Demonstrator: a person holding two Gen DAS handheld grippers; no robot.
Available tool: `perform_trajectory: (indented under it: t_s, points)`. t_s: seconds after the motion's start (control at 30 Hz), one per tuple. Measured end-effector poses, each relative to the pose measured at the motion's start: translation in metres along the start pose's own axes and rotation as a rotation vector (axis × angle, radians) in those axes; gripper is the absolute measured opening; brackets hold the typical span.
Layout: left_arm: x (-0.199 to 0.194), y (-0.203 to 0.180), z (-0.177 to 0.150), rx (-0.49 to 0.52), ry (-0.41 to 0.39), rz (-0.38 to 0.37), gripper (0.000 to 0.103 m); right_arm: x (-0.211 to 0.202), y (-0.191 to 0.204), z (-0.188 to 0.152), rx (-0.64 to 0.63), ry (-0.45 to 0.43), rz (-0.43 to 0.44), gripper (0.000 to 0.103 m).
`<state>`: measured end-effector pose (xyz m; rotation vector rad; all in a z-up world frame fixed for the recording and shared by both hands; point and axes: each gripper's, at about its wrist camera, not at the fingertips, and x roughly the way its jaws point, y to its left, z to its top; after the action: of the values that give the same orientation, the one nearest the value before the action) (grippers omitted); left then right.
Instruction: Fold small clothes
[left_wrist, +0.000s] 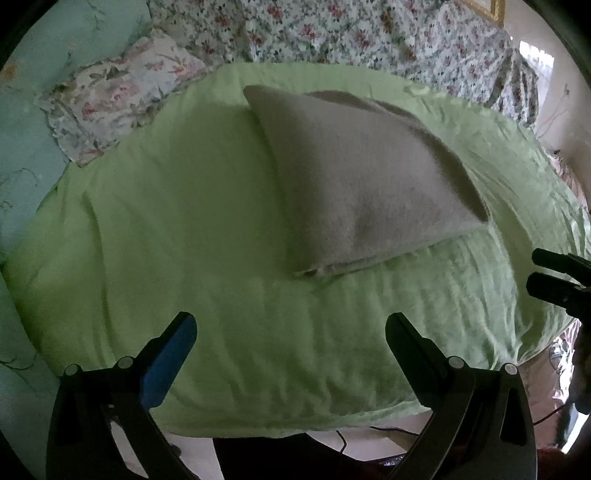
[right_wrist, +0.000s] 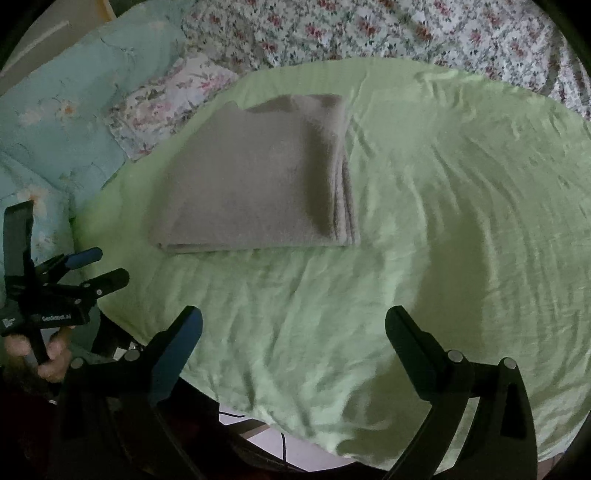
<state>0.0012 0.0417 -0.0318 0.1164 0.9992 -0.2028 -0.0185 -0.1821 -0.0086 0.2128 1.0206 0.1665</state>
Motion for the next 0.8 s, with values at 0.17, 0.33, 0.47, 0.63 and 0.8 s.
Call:
perform_trajectory:
  t_s: [0.17,0.33,0.47,0.63,0.8]
  points:
    - [0.005,-0.001,0.007,-0.005,0.006,0.006,0.102,0.011,0.005,0.005,-0.007,0.009,0.006,0.099]
    - [0.006,0.002,0.018,-0.011,0.001,0.017,0.102,0.016,0.008,0.017,-0.02,0.002,0.011,0.099]
    - [0.004,0.004,0.029,-0.015,-0.017,0.028,0.102,0.02,0.01,0.028,-0.028,-0.001,0.008,0.099]
    - [0.006,0.0,0.047,0.013,-0.03,0.046,0.102,0.028,0.012,0.045,-0.044,0.007,0.017,0.1]
    - [0.011,-0.005,0.062,0.044,-0.031,0.063,0.102,0.037,0.012,0.06,-0.07,0.024,0.018,0.102]
